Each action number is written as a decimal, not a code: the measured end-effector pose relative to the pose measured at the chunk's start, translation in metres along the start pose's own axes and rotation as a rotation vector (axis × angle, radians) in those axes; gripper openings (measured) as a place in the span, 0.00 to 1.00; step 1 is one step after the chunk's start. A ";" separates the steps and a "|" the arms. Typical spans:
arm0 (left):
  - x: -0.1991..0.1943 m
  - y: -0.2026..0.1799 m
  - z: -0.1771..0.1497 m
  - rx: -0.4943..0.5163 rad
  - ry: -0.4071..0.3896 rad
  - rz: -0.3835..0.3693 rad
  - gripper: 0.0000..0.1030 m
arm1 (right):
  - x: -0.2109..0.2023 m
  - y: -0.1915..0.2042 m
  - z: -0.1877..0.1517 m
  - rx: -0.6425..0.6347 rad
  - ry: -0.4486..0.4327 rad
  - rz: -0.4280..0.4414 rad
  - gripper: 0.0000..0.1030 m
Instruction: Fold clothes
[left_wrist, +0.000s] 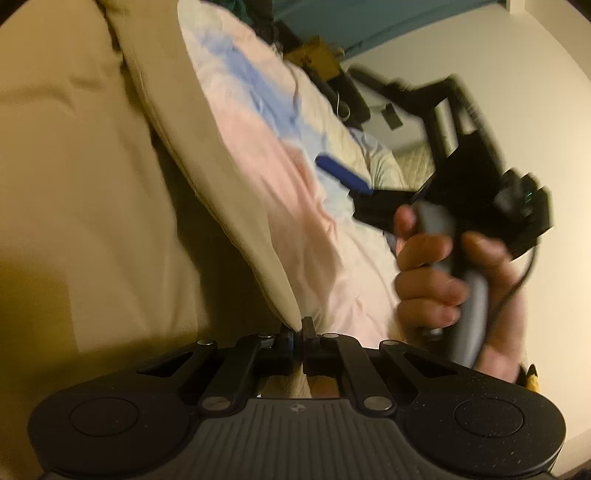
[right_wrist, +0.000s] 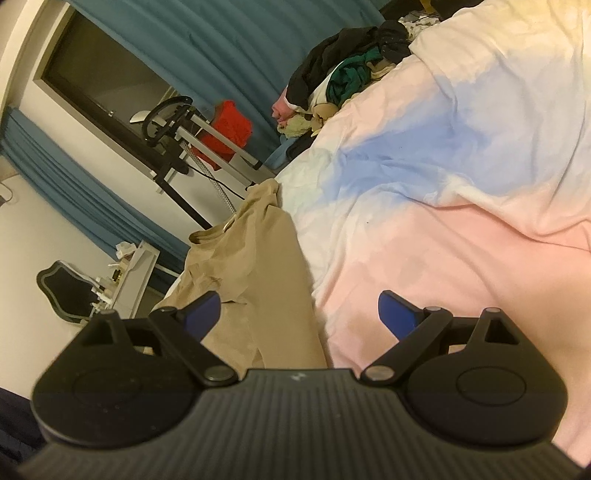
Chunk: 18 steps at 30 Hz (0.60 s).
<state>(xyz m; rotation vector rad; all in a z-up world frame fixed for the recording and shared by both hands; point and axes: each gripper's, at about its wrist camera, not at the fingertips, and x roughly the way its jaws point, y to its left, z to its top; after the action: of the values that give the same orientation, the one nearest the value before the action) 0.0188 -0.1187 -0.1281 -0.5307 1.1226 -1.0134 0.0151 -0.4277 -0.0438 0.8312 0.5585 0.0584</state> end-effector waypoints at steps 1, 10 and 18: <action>-0.008 -0.003 0.000 -0.002 -0.012 0.003 0.03 | -0.001 0.000 0.000 -0.001 -0.001 -0.001 0.91; -0.088 -0.002 0.003 -0.107 -0.056 0.174 0.02 | 0.004 0.009 -0.006 -0.049 0.026 -0.029 0.91; -0.107 0.030 0.005 -0.167 -0.026 0.325 0.32 | 0.008 0.032 -0.020 -0.185 0.053 -0.056 0.91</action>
<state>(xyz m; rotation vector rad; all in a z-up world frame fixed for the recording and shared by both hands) 0.0264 -0.0118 -0.0983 -0.4735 1.2300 -0.6340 0.0168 -0.3901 -0.0353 0.6353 0.6162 0.0791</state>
